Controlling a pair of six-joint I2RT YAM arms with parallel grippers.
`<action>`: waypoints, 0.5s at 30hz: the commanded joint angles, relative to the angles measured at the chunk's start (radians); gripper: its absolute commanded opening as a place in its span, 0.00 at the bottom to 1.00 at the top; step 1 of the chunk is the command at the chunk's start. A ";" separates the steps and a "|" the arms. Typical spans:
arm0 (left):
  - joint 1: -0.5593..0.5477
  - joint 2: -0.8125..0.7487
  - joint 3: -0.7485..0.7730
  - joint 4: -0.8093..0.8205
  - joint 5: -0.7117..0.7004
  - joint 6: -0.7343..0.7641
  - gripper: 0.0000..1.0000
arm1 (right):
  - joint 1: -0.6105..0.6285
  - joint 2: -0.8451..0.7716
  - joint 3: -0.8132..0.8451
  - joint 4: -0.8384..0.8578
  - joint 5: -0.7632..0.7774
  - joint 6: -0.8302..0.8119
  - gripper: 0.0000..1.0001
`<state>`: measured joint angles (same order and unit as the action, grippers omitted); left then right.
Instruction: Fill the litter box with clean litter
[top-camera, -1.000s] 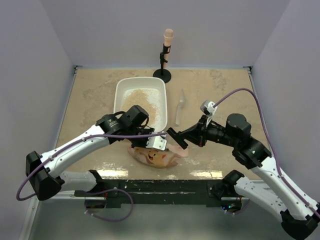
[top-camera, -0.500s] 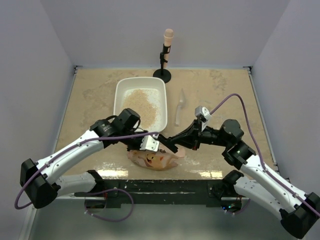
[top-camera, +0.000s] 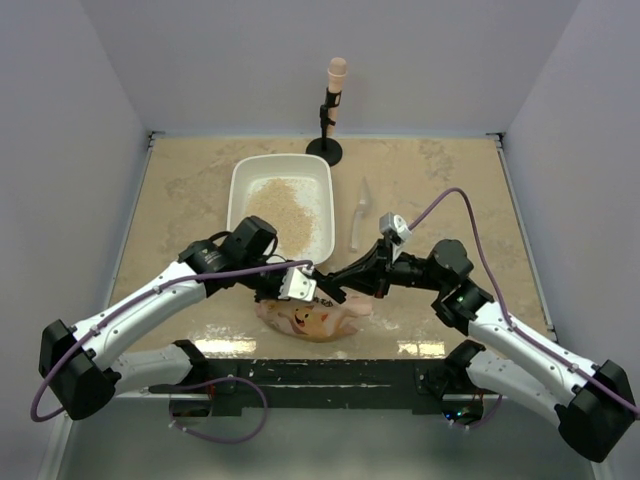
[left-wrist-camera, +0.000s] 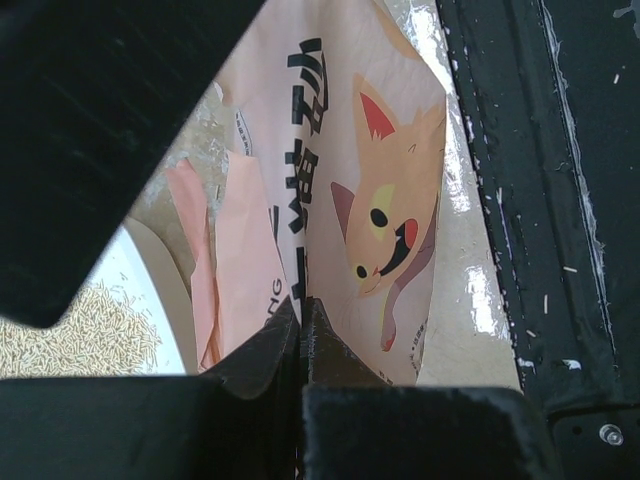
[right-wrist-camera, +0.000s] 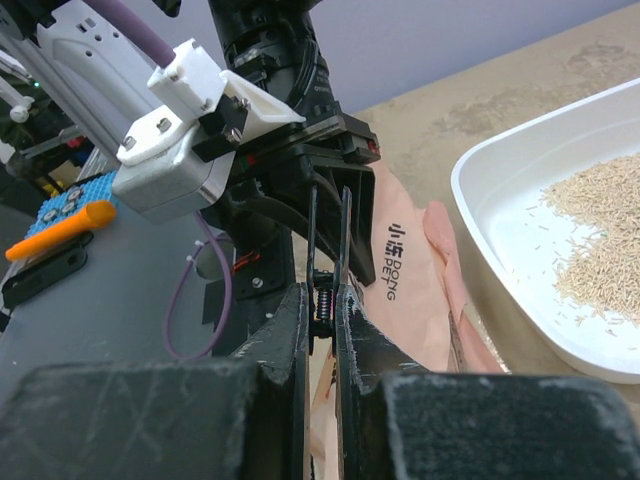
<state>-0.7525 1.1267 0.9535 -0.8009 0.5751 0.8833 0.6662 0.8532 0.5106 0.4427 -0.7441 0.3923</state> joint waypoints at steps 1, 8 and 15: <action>0.008 -0.033 0.033 0.138 0.160 0.017 0.00 | 0.026 -0.002 -0.012 0.064 0.054 -0.012 0.00; 0.018 -0.013 0.059 0.134 0.183 -0.020 0.00 | 0.075 0.004 -0.037 0.063 0.153 -0.032 0.00; 0.025 -0.007 0.054 0.140 0.187 -0.030 0.00 | 0.138 0.035 -0.053 0.060 0.230 -0.067 0.00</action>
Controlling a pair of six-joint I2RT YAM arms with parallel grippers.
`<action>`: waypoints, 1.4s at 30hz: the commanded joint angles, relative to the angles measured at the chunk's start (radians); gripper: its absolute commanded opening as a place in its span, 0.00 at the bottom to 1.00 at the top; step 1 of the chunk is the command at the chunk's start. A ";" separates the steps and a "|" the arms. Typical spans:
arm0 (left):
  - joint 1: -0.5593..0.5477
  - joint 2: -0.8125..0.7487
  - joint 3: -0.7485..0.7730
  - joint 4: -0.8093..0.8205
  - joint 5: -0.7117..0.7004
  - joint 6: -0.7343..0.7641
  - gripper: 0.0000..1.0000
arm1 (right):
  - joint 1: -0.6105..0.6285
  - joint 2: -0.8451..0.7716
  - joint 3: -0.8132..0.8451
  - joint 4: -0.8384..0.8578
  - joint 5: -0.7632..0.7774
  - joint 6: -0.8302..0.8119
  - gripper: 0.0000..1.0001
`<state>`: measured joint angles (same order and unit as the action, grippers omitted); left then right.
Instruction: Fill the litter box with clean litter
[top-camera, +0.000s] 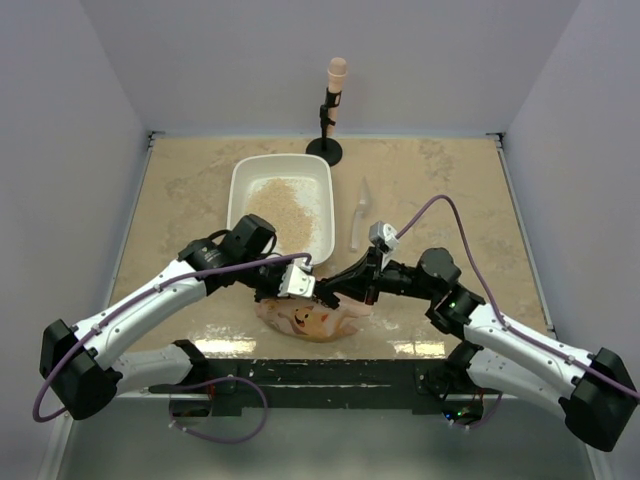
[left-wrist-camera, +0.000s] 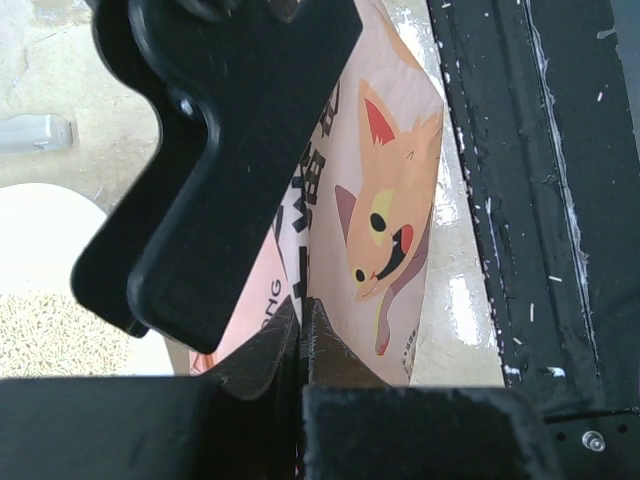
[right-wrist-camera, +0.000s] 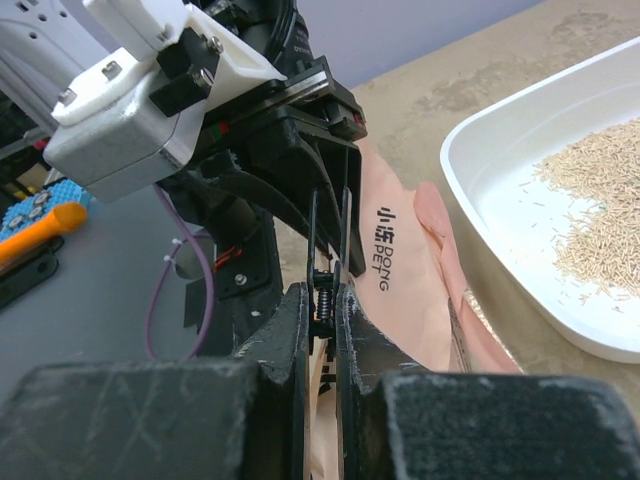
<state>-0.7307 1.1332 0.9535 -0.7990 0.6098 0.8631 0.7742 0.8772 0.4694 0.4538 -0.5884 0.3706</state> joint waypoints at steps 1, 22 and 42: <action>0.004 -0.015 0.056 0.136 0.156 -0.012 0.00 | 0.033 0.014 -0.011 0.045 0.084 -0.050 0.00; 0.024 -0.044 0.062 0.113 0.157 -0.012 0.00 | 0.079 -0.076 -0.066 -0.178 0.188 -0.076 0.00; 0.031 -0.019 0.123 0.020 0.133 0.034 0.00 | 0.132 0.002 0.020 -0.398 0.217 -0.044 0.00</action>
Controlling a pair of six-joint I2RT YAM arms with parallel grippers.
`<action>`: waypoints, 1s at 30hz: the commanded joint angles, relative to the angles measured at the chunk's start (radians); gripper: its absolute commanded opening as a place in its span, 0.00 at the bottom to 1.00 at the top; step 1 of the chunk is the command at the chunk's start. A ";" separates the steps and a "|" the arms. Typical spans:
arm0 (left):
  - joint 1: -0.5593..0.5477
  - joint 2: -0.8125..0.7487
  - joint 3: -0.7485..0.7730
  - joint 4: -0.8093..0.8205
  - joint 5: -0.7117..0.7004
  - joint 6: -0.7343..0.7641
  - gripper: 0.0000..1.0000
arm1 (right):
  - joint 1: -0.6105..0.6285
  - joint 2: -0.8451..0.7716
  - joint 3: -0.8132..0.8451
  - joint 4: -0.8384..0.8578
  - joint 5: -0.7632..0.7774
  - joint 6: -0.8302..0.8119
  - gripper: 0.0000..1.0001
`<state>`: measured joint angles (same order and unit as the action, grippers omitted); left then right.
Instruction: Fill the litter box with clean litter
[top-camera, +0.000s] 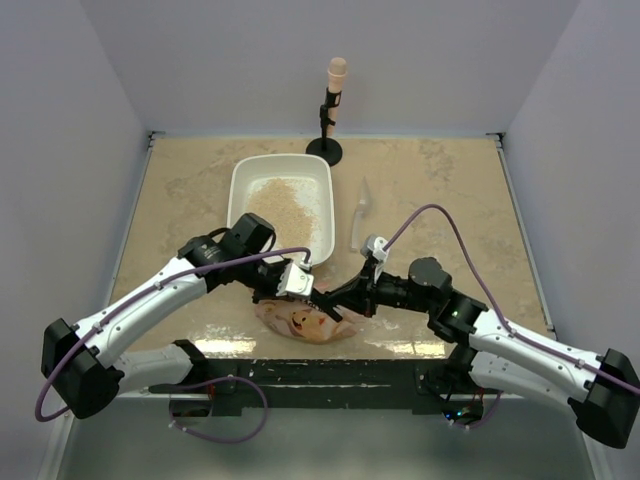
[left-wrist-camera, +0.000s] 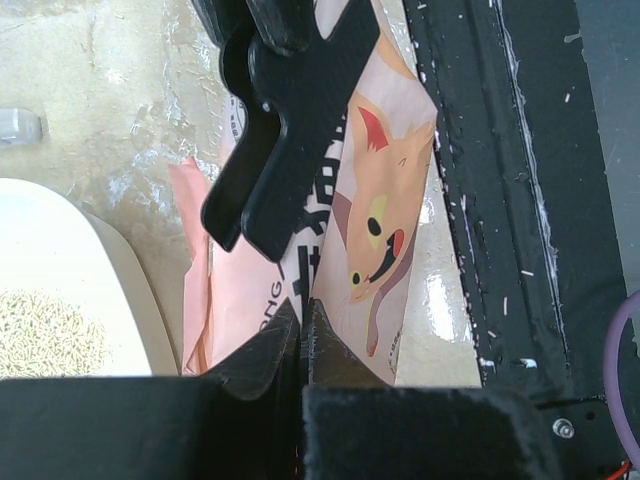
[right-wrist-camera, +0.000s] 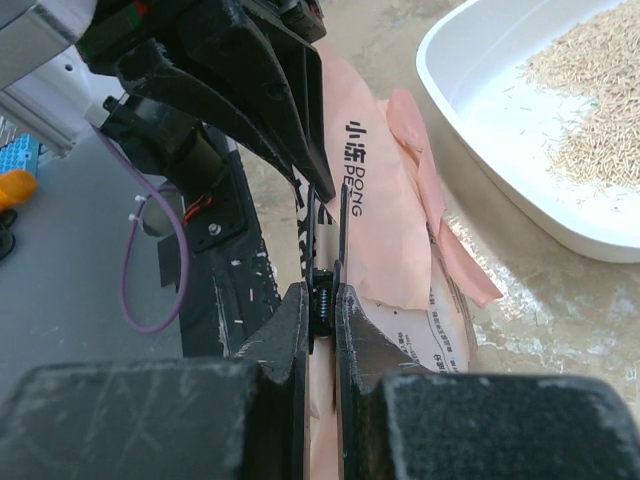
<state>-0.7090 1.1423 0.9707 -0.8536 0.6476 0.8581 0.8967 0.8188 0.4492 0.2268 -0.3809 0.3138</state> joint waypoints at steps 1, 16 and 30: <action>0.009 -0.027 0.105 0.073 0.093 0.041 0.00 | 0.011 0.068 0.046 -0.196 0.007 0.011 0.00; 0.013 -0.064 0.065 0.094 0.083 0.052 0.00 | 0.059 0.016 0.059 -0.333 0.085 0.091 0.00; 0.011 -0.064 0.063 0.096 0.080 0.048 0.00 | 0.108 0.002 0.032 -0.343 0.051 0.114 0.00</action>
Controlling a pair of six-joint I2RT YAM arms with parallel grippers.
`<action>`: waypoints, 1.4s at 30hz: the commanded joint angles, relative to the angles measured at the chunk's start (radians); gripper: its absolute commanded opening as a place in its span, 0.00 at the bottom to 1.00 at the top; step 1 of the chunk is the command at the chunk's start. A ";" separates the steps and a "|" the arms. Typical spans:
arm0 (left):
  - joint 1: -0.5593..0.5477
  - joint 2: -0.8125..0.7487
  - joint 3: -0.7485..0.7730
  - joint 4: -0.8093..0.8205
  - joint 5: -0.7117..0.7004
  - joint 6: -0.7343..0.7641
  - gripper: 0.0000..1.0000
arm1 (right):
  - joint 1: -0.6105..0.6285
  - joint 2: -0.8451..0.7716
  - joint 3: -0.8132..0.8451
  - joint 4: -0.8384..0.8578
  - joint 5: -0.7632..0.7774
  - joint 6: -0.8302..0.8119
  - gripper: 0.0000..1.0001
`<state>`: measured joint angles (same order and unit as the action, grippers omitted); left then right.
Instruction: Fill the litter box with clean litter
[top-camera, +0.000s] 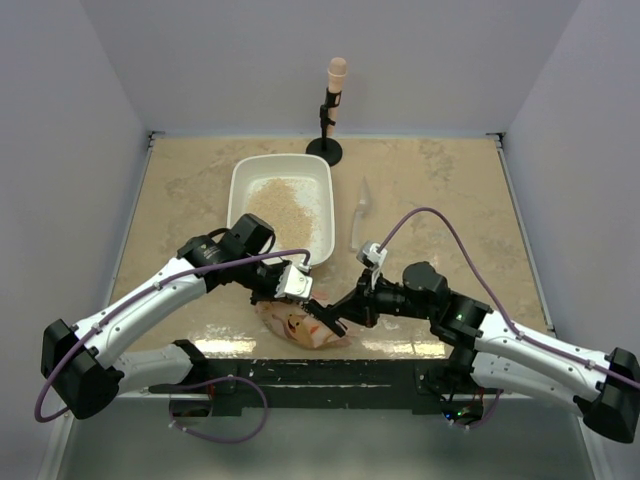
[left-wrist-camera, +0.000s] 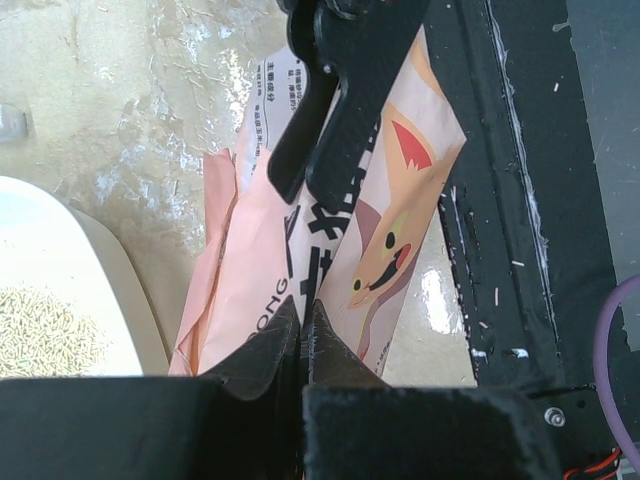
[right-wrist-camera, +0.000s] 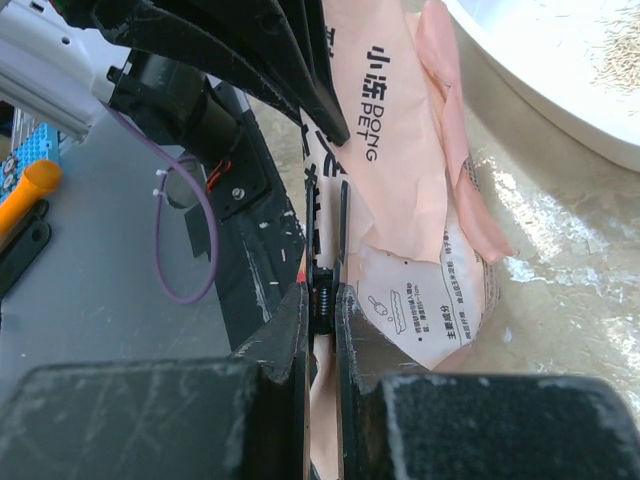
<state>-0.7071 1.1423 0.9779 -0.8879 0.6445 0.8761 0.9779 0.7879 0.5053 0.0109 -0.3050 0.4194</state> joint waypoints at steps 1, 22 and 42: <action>0.009 -0.064 0.053 0.133 0.080 0.031 0.00 | 0.033 0.036 -0.022 -0.127 -0.028 0.009 0.00; 0.009 -0.068 0.061 0.141 0.081 0.027 0.00 | 0.085 0.159 0.027 -0.170 0.142 0.042 0.00; 0.009 -0.087 0.064 0.245 0.066 -0.124 0.00 | 0.085 -0.066 0.390 -0.474 0.644 0.139 0.99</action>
<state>-0.7059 1.1217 0.9737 -0.8814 0.6205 0.8509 1.0603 0.6537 0.7437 -0.3679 0.1207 0.5446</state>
